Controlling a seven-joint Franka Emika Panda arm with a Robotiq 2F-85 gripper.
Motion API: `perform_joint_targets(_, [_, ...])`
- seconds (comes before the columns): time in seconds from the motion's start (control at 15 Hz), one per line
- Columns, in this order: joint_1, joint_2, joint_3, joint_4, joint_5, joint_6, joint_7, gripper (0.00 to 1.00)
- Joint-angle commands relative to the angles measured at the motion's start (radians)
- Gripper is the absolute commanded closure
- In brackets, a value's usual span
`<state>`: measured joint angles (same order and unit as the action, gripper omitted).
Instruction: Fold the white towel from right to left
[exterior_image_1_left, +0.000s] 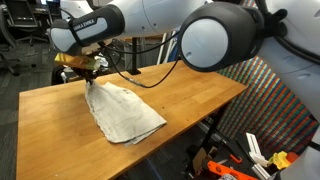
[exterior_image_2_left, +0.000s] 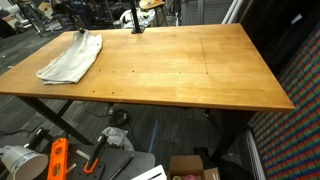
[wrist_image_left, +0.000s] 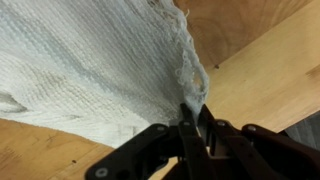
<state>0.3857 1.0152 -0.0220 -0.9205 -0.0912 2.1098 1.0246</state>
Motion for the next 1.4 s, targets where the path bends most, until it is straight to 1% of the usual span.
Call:
perform_joint_targets(0.0, [-0.011,0.03,0.032,0.058,0.023,-0.002,-0.032,0.55])
perform_joint_targets(0.07, [-0.013,0.012,0.049,0.031,0.022,0.014,-0.065,0.48])
perform_joint_targets(0.13, [-0.014,-0.007,0.063,0.007,0.016,0.025,-0.102,0.39])
perform_joint_targets(0.27, [-0.014,-0.039,0.083,-0.03,0.003,0.041,-0.167,0.25])
perform_joint_targets(0.4, [-0.004,-0.048,0.064,-0.032,-0.033,0.054,-0.189,0.1])
perform_joint_targets(0.47, [0.007,-0.046,0.039,-0.025,-0.064,0.041,-0.19,0.01])
perform_joint_targets(0.67, [0.007,-0.045,0.008,-0.018,-0.132,-0.027,-0.221,0.0])
perform_joint_targets(0.87, [-0.024,-0.035,0.017,-0.015,-0.141,-0.088,-0.31,0.0])
perform_joint_targets(1.07, [-0.051,-0.011,0.018,0.002,-0.132,-0.103,-0.368,0.0])
perform_joint_targets(1.33, [-0.074,0.037,0.006,0.035,-0.131,-0.094,-0.355,0.0])
